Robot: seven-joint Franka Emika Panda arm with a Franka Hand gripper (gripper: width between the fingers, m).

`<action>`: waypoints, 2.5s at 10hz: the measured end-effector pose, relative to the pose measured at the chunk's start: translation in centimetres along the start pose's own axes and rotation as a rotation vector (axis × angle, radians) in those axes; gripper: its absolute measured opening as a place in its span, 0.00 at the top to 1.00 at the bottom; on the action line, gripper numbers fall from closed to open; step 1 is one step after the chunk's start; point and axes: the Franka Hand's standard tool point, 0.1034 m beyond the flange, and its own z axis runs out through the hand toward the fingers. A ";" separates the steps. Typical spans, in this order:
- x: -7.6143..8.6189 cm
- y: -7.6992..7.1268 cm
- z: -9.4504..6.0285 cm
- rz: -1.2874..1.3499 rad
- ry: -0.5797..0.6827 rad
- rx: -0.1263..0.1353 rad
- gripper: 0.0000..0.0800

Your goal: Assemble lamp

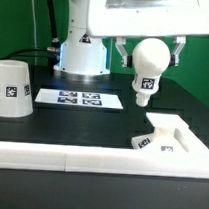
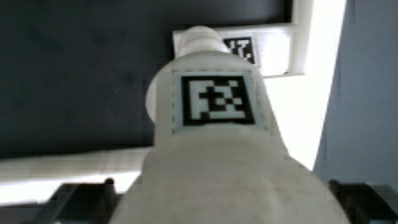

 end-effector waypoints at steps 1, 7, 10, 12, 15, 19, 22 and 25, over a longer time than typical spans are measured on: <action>0.3 -0.3 -0.1 -0.013 0.086 -0.007 0.28; 2.0 -1.7 -0.3 -0.024 0.142 0.003 0.28; 2.4 -1.8 -0.2 -0.025 0.187 0.004 0.28; 1.9 -2.5 0.3 -0.032 0.241 0.004 0.28; 2.1 -3.1 1.0 -0.044 0.241 0.007 0.28; 2.1 -2.9 1.8 -0.051 0.231 0.003 0.28; 1.6 -2.7 2.7 -0.054 0.222 0.000 0.28; 1.3 -2.9 3.1 -0.064 0.284 -0.005 0.28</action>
Offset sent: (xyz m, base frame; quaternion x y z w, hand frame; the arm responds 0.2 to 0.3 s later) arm 0.0000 0.0000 0.0000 0.0000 0.0000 0.0000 1.0000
